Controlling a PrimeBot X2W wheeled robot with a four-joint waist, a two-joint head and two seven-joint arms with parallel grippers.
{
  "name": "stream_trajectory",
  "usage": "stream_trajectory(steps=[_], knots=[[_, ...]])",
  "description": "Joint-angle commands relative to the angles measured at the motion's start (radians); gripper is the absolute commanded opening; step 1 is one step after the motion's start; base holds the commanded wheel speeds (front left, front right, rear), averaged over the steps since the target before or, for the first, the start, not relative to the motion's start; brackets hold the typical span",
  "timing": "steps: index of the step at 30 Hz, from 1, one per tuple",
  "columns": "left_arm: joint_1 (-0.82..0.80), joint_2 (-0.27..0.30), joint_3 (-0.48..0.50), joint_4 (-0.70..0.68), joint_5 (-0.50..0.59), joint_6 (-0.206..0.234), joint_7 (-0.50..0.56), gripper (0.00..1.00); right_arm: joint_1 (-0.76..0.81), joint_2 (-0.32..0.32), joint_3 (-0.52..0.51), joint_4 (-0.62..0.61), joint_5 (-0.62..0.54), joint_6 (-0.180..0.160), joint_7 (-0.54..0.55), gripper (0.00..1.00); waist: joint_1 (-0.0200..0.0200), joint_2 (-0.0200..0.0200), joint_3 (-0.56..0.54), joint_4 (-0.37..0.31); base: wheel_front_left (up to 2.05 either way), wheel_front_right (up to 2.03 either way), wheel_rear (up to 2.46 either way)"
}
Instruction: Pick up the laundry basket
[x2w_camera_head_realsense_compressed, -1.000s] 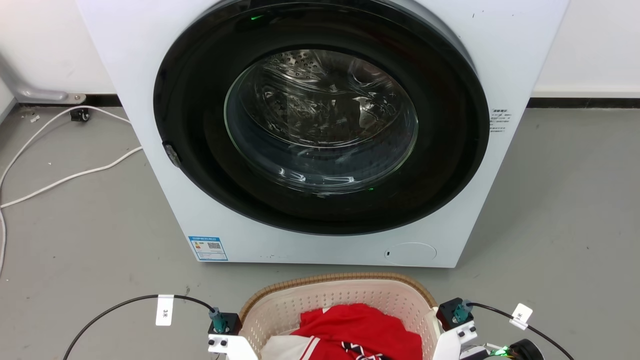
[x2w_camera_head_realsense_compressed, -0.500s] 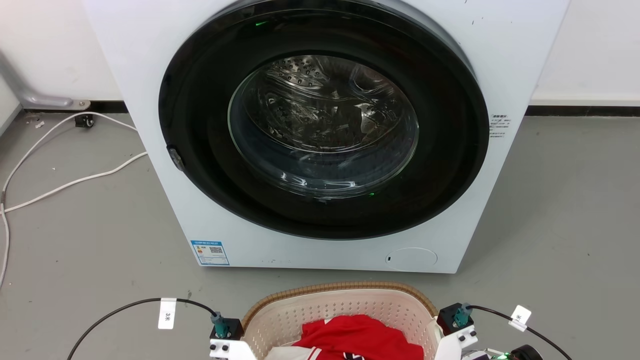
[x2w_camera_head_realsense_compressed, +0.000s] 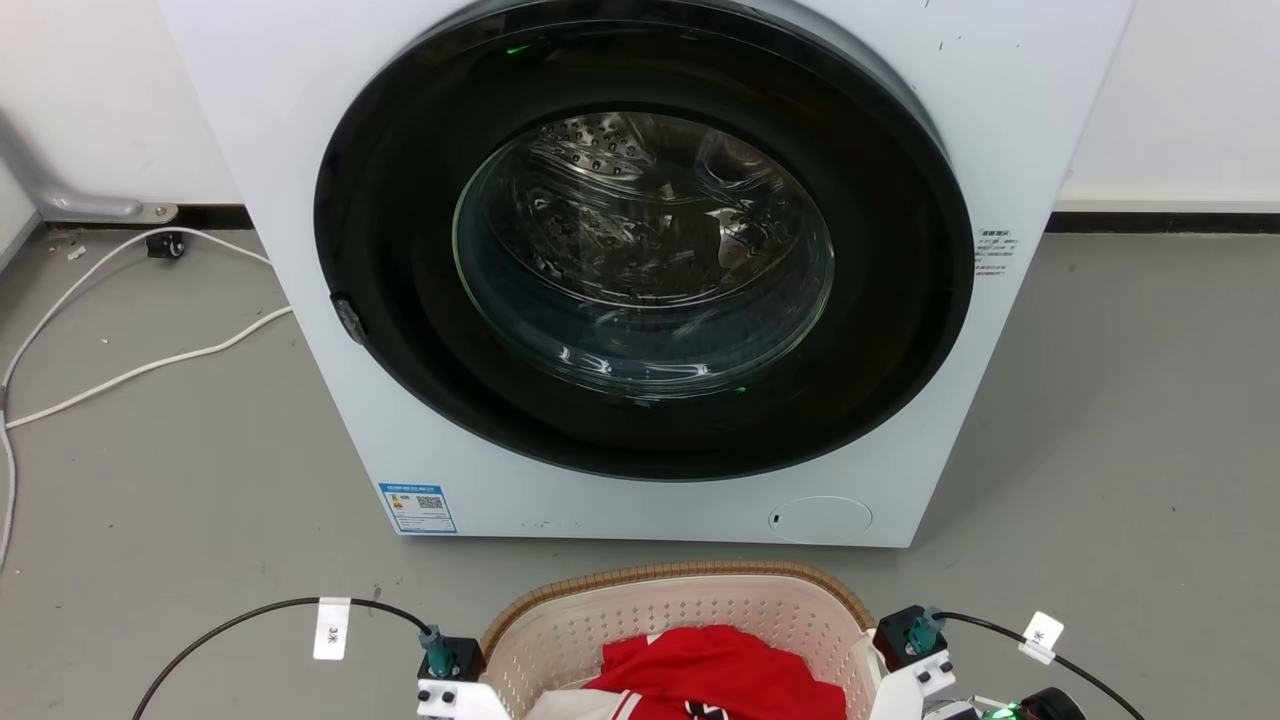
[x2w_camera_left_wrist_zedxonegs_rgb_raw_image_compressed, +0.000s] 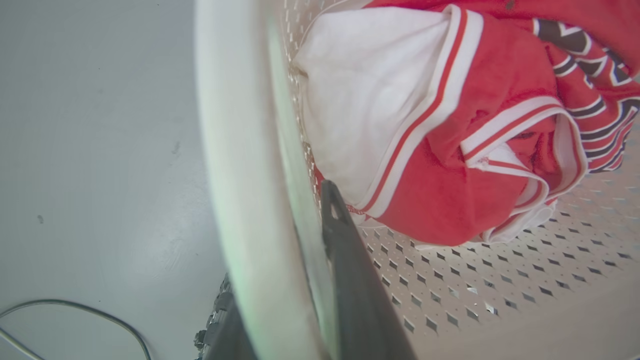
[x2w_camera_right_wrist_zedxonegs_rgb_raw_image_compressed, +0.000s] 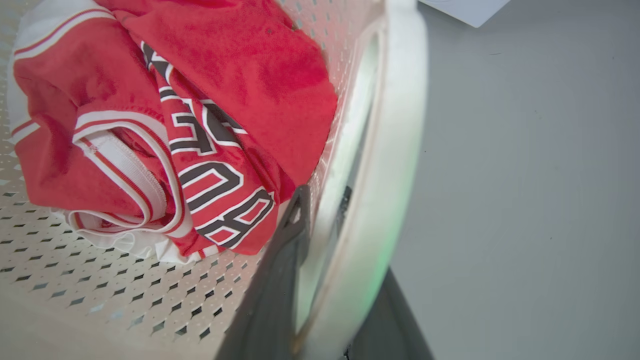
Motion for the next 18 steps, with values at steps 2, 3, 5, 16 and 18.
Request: stream_trajectory(steps=[2, 3, 5, 16, 18], knots=[[-0.015, -0.004, -0.014, -0.005, -0.009, -0.011, -0.007, 0.0, -0.014, 0.008, 0.014, -0.002, 0.008, 0.005, -0.01, 0.0, 0.0, 0.0, -0.001, -0.001, 0.0, 0.0, 0.0], [-0.016, -0.003, -0.018, -0.004, -0.011, -0.011, -0.008, 0.0, -0.014, 0.008, 0.016, -0.001, 0.013, 0.005, -0.011, 0.0, 0.0, 0.0, -0.001, -0.001, 0.0, 0.0, 0.0], [-0.018, -0.001, -0.025, -0.003, -0.02, -0.011, -0.011, 0.0, -0.014, 0.009, 0.022, 0.001, 0.019, 0.004, -0.014, 0.0, 0.0, 0.0, -0.001, -0.001, 0.0, 0.0, 0.0], [-0.025, 0.004, -0.062, 0.003, -0.049, -0.011, -0.02, 0.0, -0.014, 0.015, 0.052, 0.009, 0.048, 0.004, -0.024, 0.0, 0.0, 0.0, 0.003, -0.003, 0.0, 0.0, 0.0], [-0.026, 0.004, -0.068, 0.004, -0.055, -0.011, -0.022, 0.0, -0.015, 0.016, 0.057, 0.01, 0.054, 0.004, -0.025, 0.0, 0.0, 0.0, 0.005, -0.004, 0.0, 0.0, 0.0]])
